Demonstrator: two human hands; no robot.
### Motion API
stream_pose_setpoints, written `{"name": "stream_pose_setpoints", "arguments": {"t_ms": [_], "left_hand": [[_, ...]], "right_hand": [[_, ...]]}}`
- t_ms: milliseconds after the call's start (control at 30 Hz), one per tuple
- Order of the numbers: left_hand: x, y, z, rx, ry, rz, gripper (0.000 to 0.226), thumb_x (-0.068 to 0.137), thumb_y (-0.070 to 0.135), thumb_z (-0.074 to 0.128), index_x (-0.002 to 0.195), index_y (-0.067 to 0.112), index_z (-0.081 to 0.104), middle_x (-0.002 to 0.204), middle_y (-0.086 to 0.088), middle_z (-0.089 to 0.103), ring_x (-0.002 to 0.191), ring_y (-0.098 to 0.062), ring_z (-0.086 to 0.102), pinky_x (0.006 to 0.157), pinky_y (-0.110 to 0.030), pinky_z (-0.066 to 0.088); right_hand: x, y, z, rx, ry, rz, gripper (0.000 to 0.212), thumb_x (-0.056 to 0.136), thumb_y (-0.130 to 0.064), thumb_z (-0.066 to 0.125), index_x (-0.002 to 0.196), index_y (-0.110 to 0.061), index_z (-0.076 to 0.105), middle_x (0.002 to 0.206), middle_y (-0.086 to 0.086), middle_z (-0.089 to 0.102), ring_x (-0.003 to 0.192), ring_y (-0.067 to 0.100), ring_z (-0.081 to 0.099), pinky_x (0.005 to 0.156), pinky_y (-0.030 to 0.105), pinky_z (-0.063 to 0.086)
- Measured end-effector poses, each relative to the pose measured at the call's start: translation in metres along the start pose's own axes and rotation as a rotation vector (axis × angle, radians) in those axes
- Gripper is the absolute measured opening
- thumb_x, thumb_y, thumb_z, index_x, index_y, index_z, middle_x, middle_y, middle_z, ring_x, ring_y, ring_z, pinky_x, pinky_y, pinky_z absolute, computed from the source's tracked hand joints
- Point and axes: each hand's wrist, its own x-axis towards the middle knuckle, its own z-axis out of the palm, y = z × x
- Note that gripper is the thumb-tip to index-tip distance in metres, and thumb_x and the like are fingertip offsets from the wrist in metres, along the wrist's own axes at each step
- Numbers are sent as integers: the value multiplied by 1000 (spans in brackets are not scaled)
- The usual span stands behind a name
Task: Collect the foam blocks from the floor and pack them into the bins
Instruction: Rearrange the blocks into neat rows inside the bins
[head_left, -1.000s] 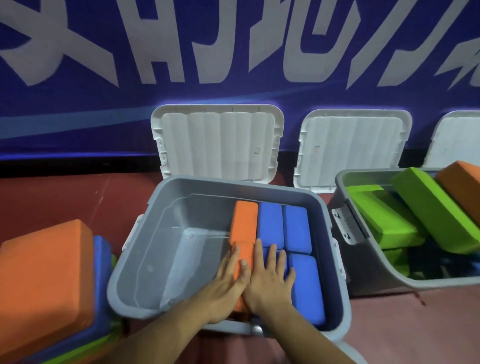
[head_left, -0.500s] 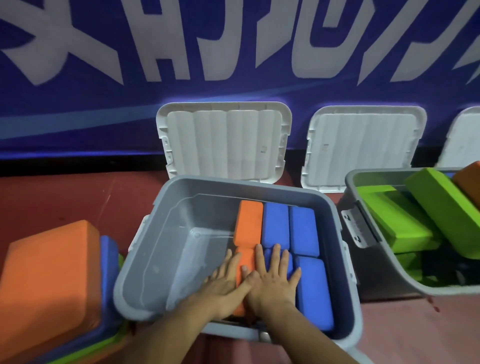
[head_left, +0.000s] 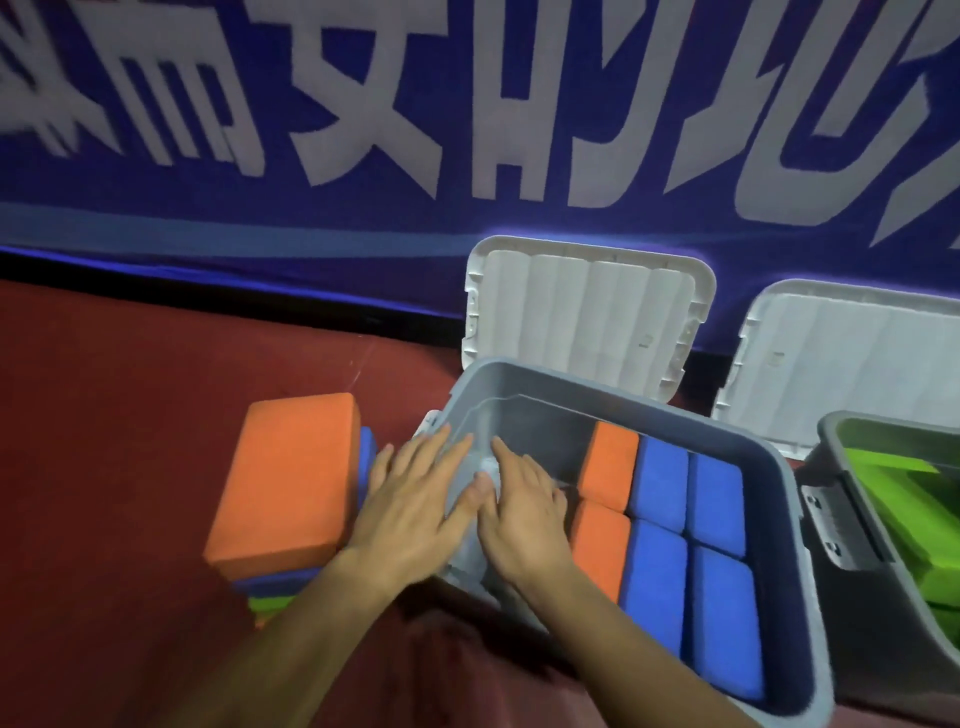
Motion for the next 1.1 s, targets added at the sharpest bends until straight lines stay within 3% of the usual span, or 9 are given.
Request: {"name": "stream_pose_setpoints", "arguments": {"t_ms": [167,267,433,533,700,833,933,1033,1100], "left_hand": [[-18,-63,-41,74,-2,-297,91,78,80,-4,157,43,21,170,7,9,155,-24,9,121,-53,4],[-24,-106,-47,93,-30,-498,82,88,82,12,157,41,25,170,1,10,155,-32,12,121,-55,8],[-34,-146,-27,33,-145,-739,75,92,79,24,158,44,14,169,-16,2,154,-39,7,122,-58,9],[-34,-147,-19,-45,-196,-779,78,92,77,33,159,44,11,164,-23,10,150,-41,19,119,-54,22],[-20,-132,-37,-30,-87,-765,74,89,80,35,154,45,28,147,-14,32,137,-35,32,110,-52,29],[-5,-101,-53,-28,147,-617,74,88,80,35,147,37,45,147,-6,37,133,-34,40,107,-53,35],[13,-62,-55,-165,219,-397,91,82,87,18,148,31,48,153,1,37,133,-34,43,108,-52,39],[35,-17,-59,-263,233,-177,110,77,92,2,153,24,42,161,1,35,140,-31,37,116,-46,32],[46,13,-62,-304,213,-60,121,72,96,-3,156,19,37,162,-2,32,145,-26,30,120,-38,23]], "right_hand": [[3,-62,42,13,-86,-90,48,107,-46,35,151,-28,41,154,-3,46,147,18,29,116,46,17],[3,-86,74,-32,-199,-102,46,105,-49,32,143,-25,44,148,0,50,146,23,29,116,54,13],[3,-101,116,-125,-303,-79,68,103,-59,20,155,-15,28,157,5,40,153,36,7,119,61,-3],[1,-98,126,-191,-325,-83,76,102,-62,16,159,-12,22,162,8,34,154,38,-7,118,61,-11],[-3,-93,119,71,-224,-55,58,99,-66,25,145,-34,38,146,-5,52,153,27,6,120,54,-5],[-8,-81,86,542,-78,-70,66,96,-71,37,156,-48,25,155,-14,27,139,-7,33,122,32,25],[-7,-76,42,814,29,-65,65,96,-65,48,151,-57,15,149,-27,27,120,-23,47,106,11,40],[-2,-59,-2,913,206,-89,82,81,-79,60,151,-57,23,158,-26,33,139,-9,40,115,26,38],[3,-42,-32,904,308,-85,85,79,-75,67,151,-53,29,155,-22,41,138,-1,45,113,31,42]]}}
